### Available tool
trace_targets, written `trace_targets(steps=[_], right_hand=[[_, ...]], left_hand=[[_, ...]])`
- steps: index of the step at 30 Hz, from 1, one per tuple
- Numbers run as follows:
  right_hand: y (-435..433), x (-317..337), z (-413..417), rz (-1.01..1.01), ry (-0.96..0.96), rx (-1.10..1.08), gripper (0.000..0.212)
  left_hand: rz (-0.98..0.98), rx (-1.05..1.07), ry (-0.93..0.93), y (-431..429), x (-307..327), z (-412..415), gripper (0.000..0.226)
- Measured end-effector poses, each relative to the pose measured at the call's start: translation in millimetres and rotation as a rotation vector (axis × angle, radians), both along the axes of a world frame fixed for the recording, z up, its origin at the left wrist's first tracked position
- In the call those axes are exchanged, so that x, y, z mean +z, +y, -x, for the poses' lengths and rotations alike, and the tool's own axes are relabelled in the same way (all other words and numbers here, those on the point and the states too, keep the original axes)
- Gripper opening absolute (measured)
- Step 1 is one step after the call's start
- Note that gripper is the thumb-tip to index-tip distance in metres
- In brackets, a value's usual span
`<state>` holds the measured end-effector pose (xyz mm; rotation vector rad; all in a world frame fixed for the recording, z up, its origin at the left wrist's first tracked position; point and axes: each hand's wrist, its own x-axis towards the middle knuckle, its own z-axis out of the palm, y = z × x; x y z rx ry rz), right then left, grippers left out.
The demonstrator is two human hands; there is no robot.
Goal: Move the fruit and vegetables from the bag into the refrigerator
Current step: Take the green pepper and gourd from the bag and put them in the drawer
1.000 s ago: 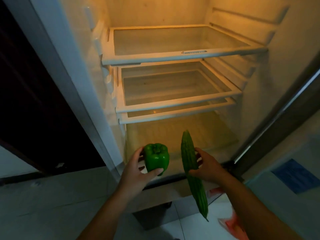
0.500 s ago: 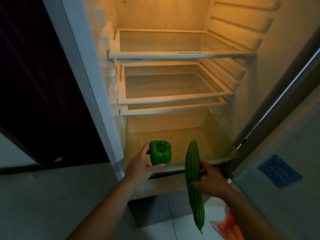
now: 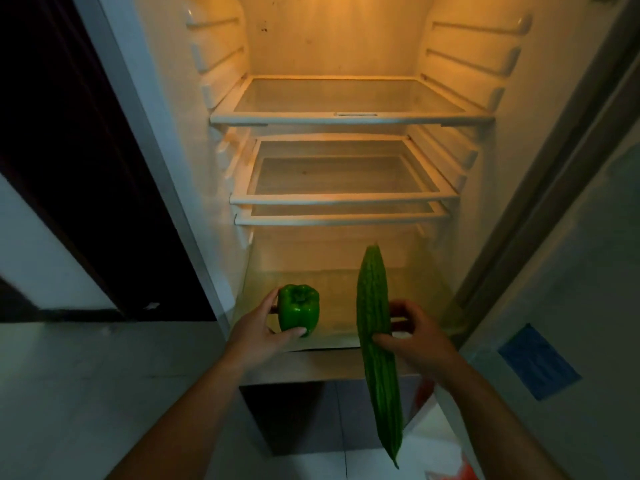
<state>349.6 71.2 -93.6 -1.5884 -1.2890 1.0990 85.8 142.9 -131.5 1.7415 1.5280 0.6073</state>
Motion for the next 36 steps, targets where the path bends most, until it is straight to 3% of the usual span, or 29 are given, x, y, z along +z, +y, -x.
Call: trace_targets(steps=[7, 11, 15, 21, 24, 31, 36], right_hand=[[32, 11, -14, -0.031, 0.076, 0.0, 0.034], [52, 25, -10, -0.02, 0.074, 0.026, 0.035], [76, 35, 4, 0.037, -0.13, 0.146, 0.033], [110, 40, 17, 0.184, -0.403, 0.268, 0.05], [113, 36, 17, 0.205, -0.375, 0.216, 0.062], [99, 21, 14, 0.187, -0.206, 0.096, 0.035], [101, 29, 10, 0.21, -0.233, 0.127, 0.044]], left_hand=[[-0.016, 0.063, -0.07, -9, -5, -4, 0.094], [0.025, 0.109, -0.245, 9, -5, 4, 0.098], [0.03, 0.083, -0.312, 37, -1, 18, 0.089], [-0.01, 0.018, -0.321, 67, -9, 24, 0.087], [0.046, 0.016, -0.356, 69, -15, 16, 0.087], [0.109, -0.108, -0.314, 62, -20, 9, 0.085], [0.144, -0.07, -0.377, 61, -18, 11, 0.09]])
